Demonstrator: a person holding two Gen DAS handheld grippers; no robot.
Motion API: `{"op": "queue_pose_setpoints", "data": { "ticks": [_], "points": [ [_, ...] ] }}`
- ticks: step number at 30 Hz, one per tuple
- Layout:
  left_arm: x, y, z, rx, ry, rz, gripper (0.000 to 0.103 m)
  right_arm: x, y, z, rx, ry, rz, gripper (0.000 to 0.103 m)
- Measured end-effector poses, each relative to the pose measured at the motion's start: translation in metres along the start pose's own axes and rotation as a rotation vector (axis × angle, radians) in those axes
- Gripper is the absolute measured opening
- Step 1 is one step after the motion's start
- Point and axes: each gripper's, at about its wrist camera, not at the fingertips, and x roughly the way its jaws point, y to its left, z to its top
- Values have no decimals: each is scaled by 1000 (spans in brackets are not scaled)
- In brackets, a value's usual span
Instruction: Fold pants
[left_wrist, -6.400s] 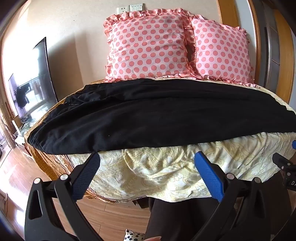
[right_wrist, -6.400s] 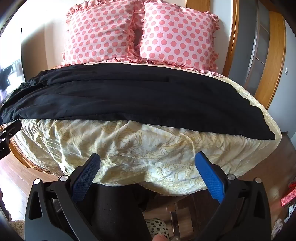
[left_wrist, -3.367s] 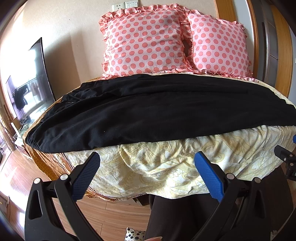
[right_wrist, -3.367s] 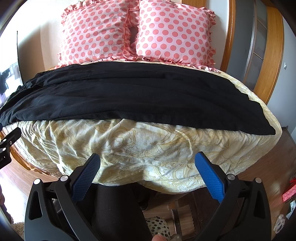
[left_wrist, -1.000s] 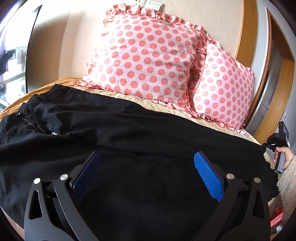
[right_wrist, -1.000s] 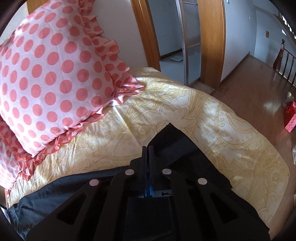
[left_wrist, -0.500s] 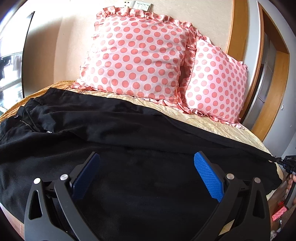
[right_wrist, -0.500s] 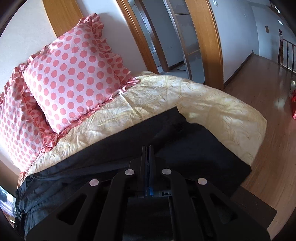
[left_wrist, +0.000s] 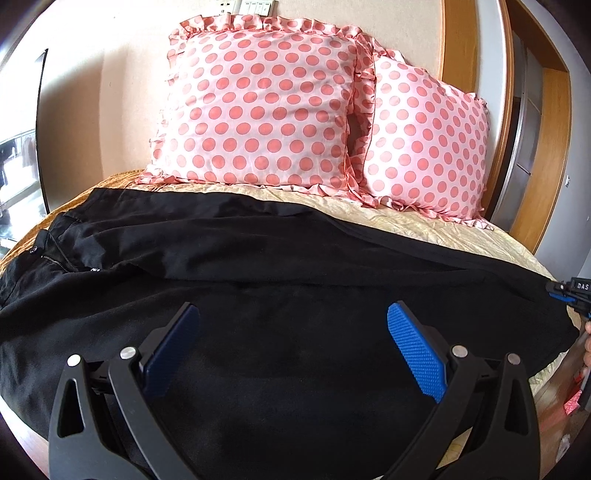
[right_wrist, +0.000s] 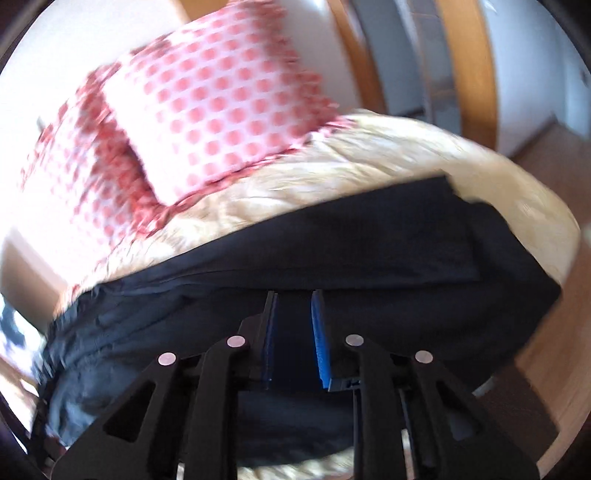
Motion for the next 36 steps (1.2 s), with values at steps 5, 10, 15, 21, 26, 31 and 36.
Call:
{"op": "queue_pose_setpoints", "data": {
  "ticks": [5, 10, 15, 21, 26, 31, 36],
  "points": [
    [-2, 17, -4, -23, 19, 34, 101, 38, 64, 2, -265, 36, 20, 19],
    [-2, 33, -7, -61, 24, 18, 101, 62, 74, -1, -346, 82, -64, 19],
    [6, 37, -7, -76, 37, 5, 101, 69, 65, -8, -389, 95, -144, 19],
    [12, 34, -6, -69, 51, -3, 101, 72, 60, -8, -413, 90, -184, 19],
    [13, 35, -6, -76, 68, -11, 101, 70, 63, -10, -452, 81, -219, 24],
    [17, 46, 15, -94, 69, -53, 101, 52, 68, -7, -427, 37, -127, 41],
    [28, 82, 67, -164, 34, -8, 101, 49, 76, -2, -454, 18, -127, 41]
  ]
}}
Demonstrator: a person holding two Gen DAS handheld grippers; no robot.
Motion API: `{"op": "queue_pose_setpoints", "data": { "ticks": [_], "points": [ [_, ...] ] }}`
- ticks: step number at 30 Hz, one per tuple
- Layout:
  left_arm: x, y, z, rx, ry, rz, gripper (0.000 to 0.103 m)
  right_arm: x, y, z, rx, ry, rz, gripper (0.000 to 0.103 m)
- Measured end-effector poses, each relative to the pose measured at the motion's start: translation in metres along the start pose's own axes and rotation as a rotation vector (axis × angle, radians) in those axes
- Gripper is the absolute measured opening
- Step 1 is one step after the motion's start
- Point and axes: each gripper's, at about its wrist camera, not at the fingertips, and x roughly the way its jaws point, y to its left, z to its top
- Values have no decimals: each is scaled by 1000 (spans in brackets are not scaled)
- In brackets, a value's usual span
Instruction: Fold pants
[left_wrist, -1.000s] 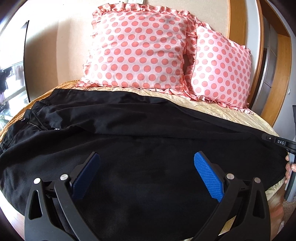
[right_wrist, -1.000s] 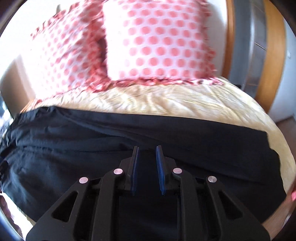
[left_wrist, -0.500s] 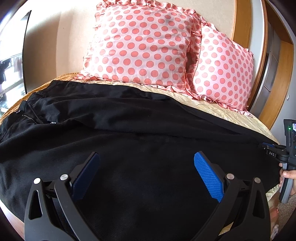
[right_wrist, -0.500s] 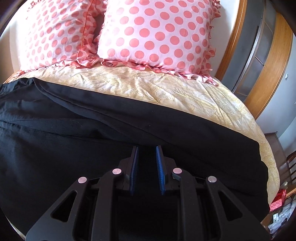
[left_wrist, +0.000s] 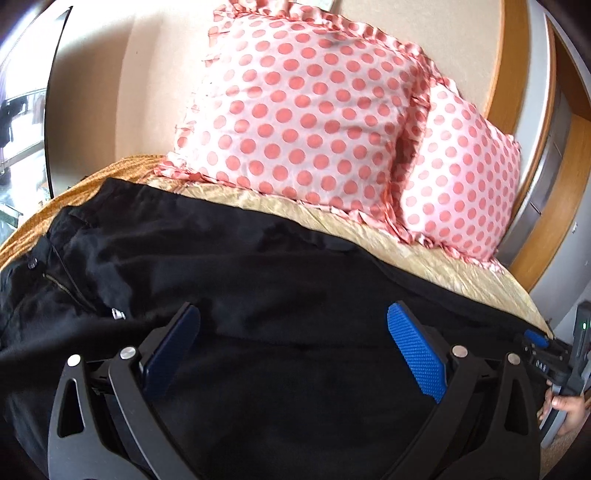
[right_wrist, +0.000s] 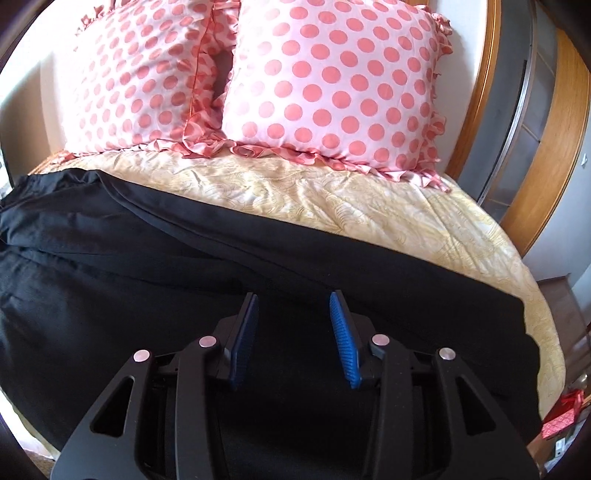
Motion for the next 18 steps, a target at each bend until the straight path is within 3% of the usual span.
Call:
{"op": "queue_pose_setpoints", "data": {
  "ticks": [3, 8, 12, 15, 18],
  "points": [
    [23, 21, 43, 1, 30, 74, 101, 7, -2, -1, -50, 6, -73, 41],
    [92, 57, 94, -73, 204, 149, 100, 23, -11, -6, -66, 56, -82, 41],
    [138, 66, 110, -163, 327, 136, 100, 27, -10, -9, -108, 60, -74, 41],
    [153, 57, 111, -179, 343, 111, 101, 28, -7, -7, -153, 49, -83, 41],
    [159, 39, 108, -127, 347, 95, 101, 31, -3, -7, -193, 42, -87, 41]
  ]
}}
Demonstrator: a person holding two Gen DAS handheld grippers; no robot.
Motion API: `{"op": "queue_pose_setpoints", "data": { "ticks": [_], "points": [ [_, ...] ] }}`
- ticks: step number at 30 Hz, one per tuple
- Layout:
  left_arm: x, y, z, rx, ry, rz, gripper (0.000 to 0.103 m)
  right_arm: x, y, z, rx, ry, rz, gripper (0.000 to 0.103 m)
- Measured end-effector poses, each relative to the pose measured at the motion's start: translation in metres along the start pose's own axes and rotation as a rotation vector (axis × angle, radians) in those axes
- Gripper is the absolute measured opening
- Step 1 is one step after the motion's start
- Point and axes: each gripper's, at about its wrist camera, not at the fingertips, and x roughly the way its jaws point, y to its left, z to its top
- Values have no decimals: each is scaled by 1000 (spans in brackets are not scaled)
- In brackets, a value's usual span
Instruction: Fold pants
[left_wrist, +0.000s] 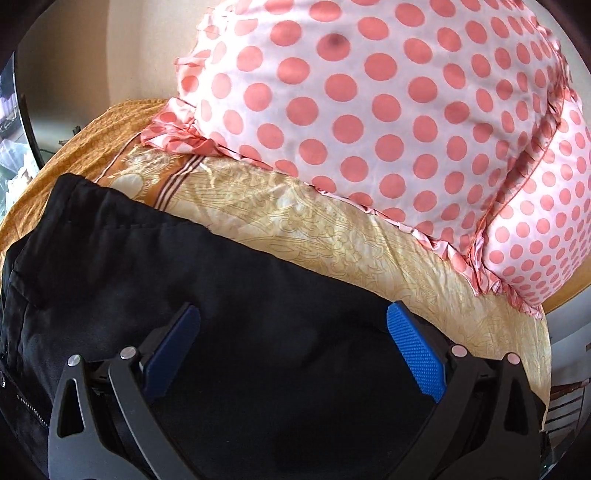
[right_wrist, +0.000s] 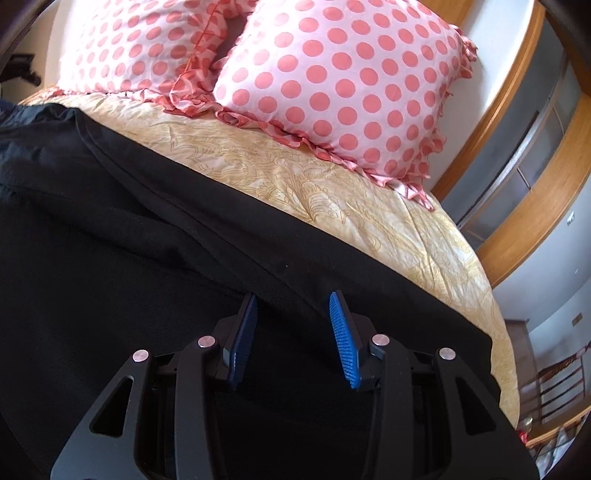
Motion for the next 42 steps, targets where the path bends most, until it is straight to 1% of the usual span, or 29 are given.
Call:
{"op": "queue_pose_setpoints", "data": {
  "ticks": [3, 5, 6, 7, 8, 9, 10, 11, 12, 14, 15, 17, 19, 20, 21, 23, 24, 27, 31, 34, 36, 39, 42],
  "points": [
    [2, -13, -5, 46, 6, 3, 101, 0, 0, 0, -3, 5, 23, 41],
    [3, -16, -7, 58, 9, 3, 101, -2, -4, -2, 12, 4, 62, 41],
    [3, -17, -8, 60, 12, 1, 101, -4, -6, -4, 25, 2, 86, 45],
    [3, -18, -9, 61, 15, -2, 101, -5, -7, -6, 23, 1, 78, 51],
    [2, -18, -10, 61, 17, -5, 101, -7, -7, -8, -1, -13, 18, 68],
    [2, -18, -11, 61, 19, -3, 101, -7, -6, -9, -21, -26, -27, 77],
    [2, -18, -11, 61, 20, -2, 101, -7, -6, -10, -38, -35, -58, 77],
    [2, -18, -12, 62, 21, 0, 101, -5, -10, -11, -32, -33, -71, 66],
    [1, -18, -13, 61, 22, 2, 101, -3, -15, -11, -7, -20, -46, 47],
    [0, -18, -14, 61, 22, 0, 101, 1, -33, -14, 109, -7, 40, 45],
    [-1, -18, -14, 63, 22, -1, 101, 2, -38, -16, 141, -4, 49, 43],
    [-2, -17, -15, 70, 19, 6, 101, 3, -44, -20, 157, 2, 26, 43],
    [-1, -16, -16, 70, 22, 12, 101, 3, -45, -21, 166, 0, 22, 43],
    [0, -15, -16, 68, 25, 13, 101, 2, -45, -21, 167, -5, 17, 41],
    [1, -15, -16, 64, 27, 12, 101, 1, -45, -21, 164, -14, 10, 31],
    [3, -14, -16, 56, 31, 10, 101, 1, -44, -19, 148, -26, 4, 27],
    [3, -13, -16, 55, 33, 10, 101, 3, -42, -18, 131, -24, 6, 17],
    [4, -14, -17, 64, 36, 14, 101, 10, -40, -17, 126, -11, 8, 4],
    [4, -8, -16, 37, 39, -4, 101, -4, -53, -21, 210, -68, 38, 2],
    [3, -1, -11, -19, 43, -34, 101, -23, -62, -27, 263, -136, 33, 2],
    [2, 2, -7, -50, 38, -46, 101, -36, -66, -33, 290, -166, 34, 2],
    [3, 0, 0, -63, 35, -36, 101, -43, -68, -40, 304, -168, 42, 2],
    [13, -5, 9, -70, 75, -18, 100, -41, -65, -45, 305, -154, 53, 2]
  ]
}}
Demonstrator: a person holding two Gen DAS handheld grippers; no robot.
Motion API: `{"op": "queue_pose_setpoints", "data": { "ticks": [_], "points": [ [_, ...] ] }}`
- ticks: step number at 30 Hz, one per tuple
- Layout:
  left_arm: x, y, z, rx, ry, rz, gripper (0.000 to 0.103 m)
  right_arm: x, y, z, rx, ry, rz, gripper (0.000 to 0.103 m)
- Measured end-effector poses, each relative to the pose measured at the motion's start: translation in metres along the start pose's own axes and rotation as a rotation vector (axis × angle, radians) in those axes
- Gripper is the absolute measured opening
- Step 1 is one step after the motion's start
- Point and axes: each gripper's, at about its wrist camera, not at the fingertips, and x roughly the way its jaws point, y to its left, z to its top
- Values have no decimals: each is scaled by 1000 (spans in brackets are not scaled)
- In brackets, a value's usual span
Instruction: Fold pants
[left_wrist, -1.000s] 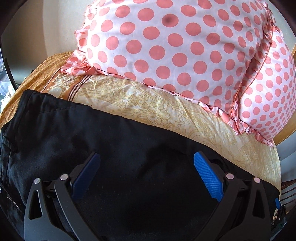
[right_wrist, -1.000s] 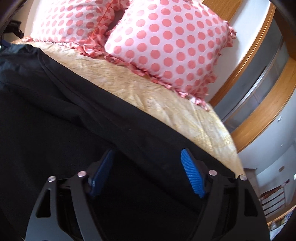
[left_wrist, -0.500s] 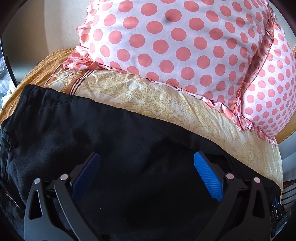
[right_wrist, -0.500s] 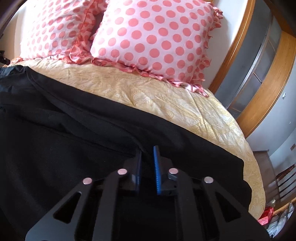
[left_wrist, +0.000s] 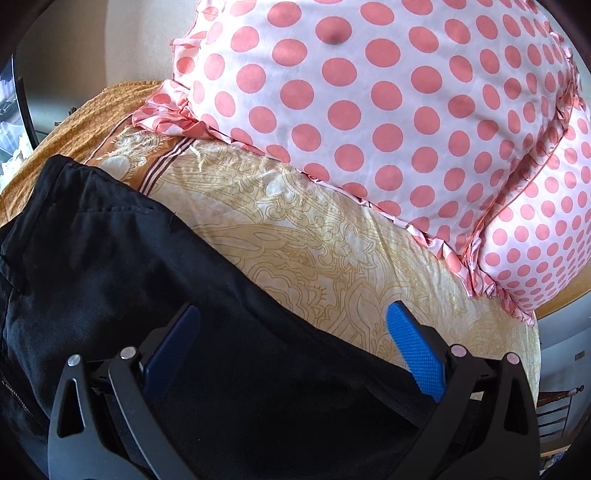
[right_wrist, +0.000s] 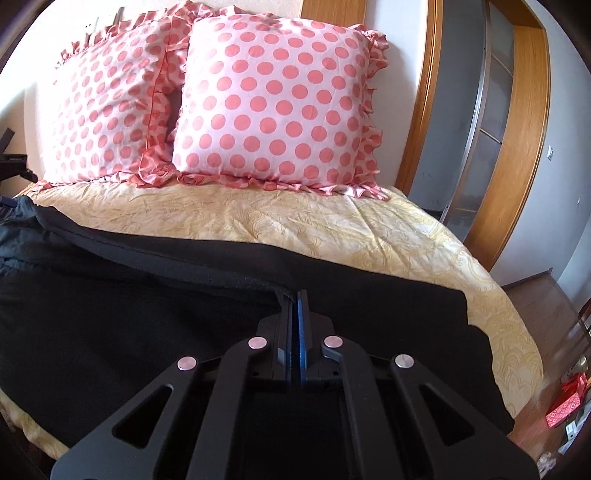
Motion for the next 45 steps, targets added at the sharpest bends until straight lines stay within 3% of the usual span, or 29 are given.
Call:
{"op": "queue_pose_setpoints", "data": {
  "ticks": [4, 6, 8, 9, 10, 13, 19, 26, 34, 37, 38, 39, 41, 44, 45],
  "points": [
    [23, 5, 9, -80, 117, 5, 63, 1, -2, -2, 13, -1, 14, 2],
    [34, 12, 9, -132, 168, 5, 52, 1, -3, -2, 16, -3, 19, 2],
    [36, 18, 8, -172, 150, 31, 39, 0, -3, -3, 19, -5, 26, 2],
    [34, 20, 6, -181, 129, 43, 24, 0, -3, -3, 20, -7, 27, 2],
    [30, 22, 5, -179, 108, 45, 17, -1, -3, -3, 21, -9, 28, 2],
    [9, 23, -5, -165, 35, 29, 8, -2, -2, -2, 17, -23, 29, 2],
    [-67, 35, -47, -132, -160, -38, 8, -9, -3, 1, 14, -52, 23, 2],
    [-163, 57, -152, -110, -405, -100, 8, -19, -14, 0, 39, -79, 6, 2],
    [-204, 73, -264, -155, -577, -63, 8, -34, -16, -5, 41, -98, 4, 2],
    [-200, 77, -293, -158, -597, -17, 13, -38, -17, -9, 46, -95, 5, 2],
    [-194, 78, -301, -147, -590, 30, 13, -38, -17, -10, 48, -90, 9, 2],
    [-186, 81, -305, -146, -567, 65, 14, -37, -17, -11, 49, -86, 10, 2],
    [-174, 90, -311, -167, -510, 58, 15, -38, -16, -15, 48, -80, 10, 2],
    [-170, 111, -319, -252, -479, 28, 39, -40, -15, -19, 55, -77, 9, 2],
    [-174, 118, -322, -287, -503, 37, 62, -41, -16, -20, 59, -76, 9, 2]
  ]
}}
